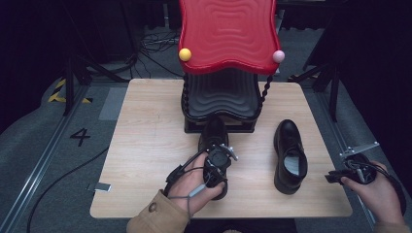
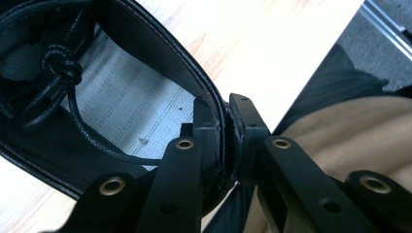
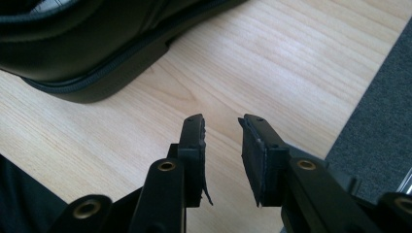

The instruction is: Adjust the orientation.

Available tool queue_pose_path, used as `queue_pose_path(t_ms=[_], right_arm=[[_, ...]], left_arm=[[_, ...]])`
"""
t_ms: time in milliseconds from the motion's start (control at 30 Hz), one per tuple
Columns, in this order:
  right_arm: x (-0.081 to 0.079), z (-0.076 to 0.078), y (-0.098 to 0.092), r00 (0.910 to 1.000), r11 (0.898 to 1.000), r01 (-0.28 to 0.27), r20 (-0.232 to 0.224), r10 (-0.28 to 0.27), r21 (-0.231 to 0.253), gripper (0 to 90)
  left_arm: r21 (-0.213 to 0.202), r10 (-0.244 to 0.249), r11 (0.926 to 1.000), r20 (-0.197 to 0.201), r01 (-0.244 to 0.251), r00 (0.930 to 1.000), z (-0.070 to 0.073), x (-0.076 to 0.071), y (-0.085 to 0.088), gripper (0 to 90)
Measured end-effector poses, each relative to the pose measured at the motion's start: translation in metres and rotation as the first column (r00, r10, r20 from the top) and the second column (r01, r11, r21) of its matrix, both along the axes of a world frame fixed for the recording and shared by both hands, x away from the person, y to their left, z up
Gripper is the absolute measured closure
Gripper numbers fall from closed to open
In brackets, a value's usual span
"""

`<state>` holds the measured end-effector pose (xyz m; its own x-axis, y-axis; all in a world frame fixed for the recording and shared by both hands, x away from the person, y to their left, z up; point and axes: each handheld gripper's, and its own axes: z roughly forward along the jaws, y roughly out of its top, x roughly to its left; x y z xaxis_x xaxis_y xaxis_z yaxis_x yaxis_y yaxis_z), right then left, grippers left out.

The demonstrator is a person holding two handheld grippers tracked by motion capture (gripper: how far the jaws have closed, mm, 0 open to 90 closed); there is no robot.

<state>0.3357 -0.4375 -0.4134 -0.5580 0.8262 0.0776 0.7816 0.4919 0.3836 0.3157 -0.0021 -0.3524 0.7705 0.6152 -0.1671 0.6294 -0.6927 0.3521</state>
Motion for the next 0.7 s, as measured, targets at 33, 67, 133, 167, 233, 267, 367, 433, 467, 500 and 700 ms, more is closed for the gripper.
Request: queue_pose_path(t_ms=[33,67,133,167,233,267,367,433,467,500,700], right_arm=[[-0.001,0.0,0.0,1.0,1.0,0.003,-0.004,-0.003,-0.002,70.9],[-0.003,-0.001,-0.002,0.9999,1.0,0.009,-0.006,-0.009,-0.004,70.9],[-0.004,-0.001,-0.002,0.9999,1.0,0.009,-0.008,-0.009,-0.003,70.9],[-0.005,-0.001,-0.003,0.9998,1.0,0.014,-0.011,-0.014,-0.004,70.8],[-0.007,-0.002,-0.004,0.9998,1.0,0.019,-0.009,-0.019,-0.003,70.6],[-0.008,-0.002,-0.005,0.9999,1.0,0.015,-0.007,-0.015,-0.005,70.5],[-0.011,-0.002,-0.006,0.9996,1.0,0.025,-0.012,-0.025,-0.002,70.4],[-0.012,-0.001,-0.006,0.9997,1.0,0.022,-0.013,-0.022,0.0,70.3],[-0.012,-0.001,-0.005,0.9997,1.0,0.02,-0.012,-0.02,0.001,70.2],[-0.012,-0.001,-0.005,0.9998,1.0,0.017,-0.013,-0.017,0.001,70.1],[-0.011,-0.001,-0.001,0.9999,1.0,0.002,-0.012,-0.002,0.007,69.3]], left_arm=[[-0.002,0.001,1.0,-0.009,-0.001,1.0,-0.004,0.005,-0.004,82.6],[-0.01,-0.006,0.9999,-0.029,0.006,0.9996,-0.011,0.013,-0.009,81.6],[-0.036,-0.013,0.9993,-0.041,0.012,0.9991,-0.015,0.017,-0.013,81.1],[-0.044,-0.008,0.999,-0.046,0.006,0.9989,-0.019,0.019,-0.017,81.2],[-0.03,-0.004,0.9995,-0.027,0.003,0.9996,-0.023,0.022,-0.026,81.0],[-0.026,-0.008,0.9996,-0.028,0.007,0.9996,-0.025,0.023,-0.029,80.9],[-0.05,-0.009,0.9987,-0.048,0.007,0.9988,-0.031,0.027,-0.035,80.1],[-0.051,-0.006,0.9987,-0.052,0.003,0.9986,-0.035,0.027,-0.039,79.3],[-0.047,-0.009,0.9989,-0.055,0.007,0.9985,-0.036,0.028,-0.04,78.6],[-0.047,-0.006,0.9989,-0.061,0.003,0.9981,-0.037,0.028,-0.041,77.9],[-0.119,-0.016,0.9929,-0.092,0.005,0.9956,-0.035,0.029,-0.038,64.7]])
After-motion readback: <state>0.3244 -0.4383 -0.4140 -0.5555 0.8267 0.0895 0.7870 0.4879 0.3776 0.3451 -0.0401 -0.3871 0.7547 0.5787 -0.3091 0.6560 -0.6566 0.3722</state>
